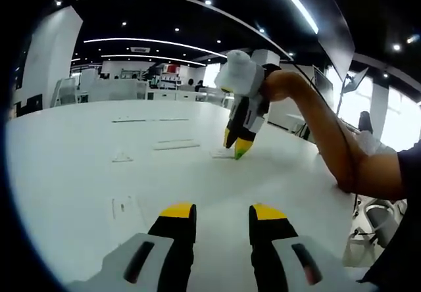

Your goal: Locate the socket holder cover, grip the socket holder cover, clip it into the socket holder slot.

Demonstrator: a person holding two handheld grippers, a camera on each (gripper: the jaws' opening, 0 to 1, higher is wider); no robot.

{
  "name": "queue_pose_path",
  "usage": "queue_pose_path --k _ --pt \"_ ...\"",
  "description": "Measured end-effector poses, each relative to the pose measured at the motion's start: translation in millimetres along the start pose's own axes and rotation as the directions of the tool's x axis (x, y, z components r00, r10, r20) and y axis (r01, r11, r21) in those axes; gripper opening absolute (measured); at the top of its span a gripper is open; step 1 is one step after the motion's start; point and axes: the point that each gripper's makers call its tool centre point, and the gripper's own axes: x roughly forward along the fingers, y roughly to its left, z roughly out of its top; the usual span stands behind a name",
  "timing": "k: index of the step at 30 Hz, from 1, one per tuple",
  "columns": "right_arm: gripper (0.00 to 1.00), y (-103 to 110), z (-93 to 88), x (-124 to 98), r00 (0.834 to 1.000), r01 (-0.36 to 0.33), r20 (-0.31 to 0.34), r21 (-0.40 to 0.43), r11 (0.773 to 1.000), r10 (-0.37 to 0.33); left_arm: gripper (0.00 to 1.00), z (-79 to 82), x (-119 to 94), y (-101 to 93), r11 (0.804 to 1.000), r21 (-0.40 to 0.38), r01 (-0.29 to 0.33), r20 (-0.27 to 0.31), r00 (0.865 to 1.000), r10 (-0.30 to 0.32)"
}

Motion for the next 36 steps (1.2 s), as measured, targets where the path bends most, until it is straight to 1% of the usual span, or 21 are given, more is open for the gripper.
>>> queue_pose_path --k 3,5,12,19,22,30,36 --pt "0.28 5.8 -0.9 1.2 0.999 0.009 -0.032 -0.012 1.0 -0.009 0.33 -3.2 1.1 0.6 1.0 -0.005 0.001 -0.002 1.0 -0.001" --pt "0.28 8.1 -1.9 2.0 0.999 0.009 -0.04 -0.018 1.0 -0.01 0.33 -5.6 1.2 1.2 1.0 -0.01 0.002 -0.006 1.0 -0.002" --pt "0.28 11.3 -3.6 3.3 0.999 0.011 -0.037 -0.008 1.0 -0.011 0.33 -3.1 3.7 -1.6 1.0 0.005 0.009 -0.004 1.0 -0.009" --pt "0.28 13.9 -4.4 4.4 0.999 0.006 -0.034 -0.019 1.0 -0.006 0.33 -3.5 5.2 -1.1 1.0 0.011 0.007 -0.013 1.0 -0.007" --pt "0.28 13.0 -4.7 4.6 0.999 0.008 -0.036 -0.012 1.0 -0.008 0.33 -3.7 5.6 -0.7 1.0 0.014 0.005 -0.016 1.0 -0.005" --pt "0.27 12.1 -5.6 4.7 0.999 0.015 -0.04 -0.032 0.999 -0.017 0.33 -3.4 7.1 -5.0 1.0 0.017 0.019 -0.017 1.0 -0.018" --pt "0.27 12.0 -9.4 4.6 0.999 0.002 -0.043 -0.029 1.0 -0.003 0.33 -2.8 7.4 -5.3 0.999 0.023 0.022 -0.017 1.0 -0.021"
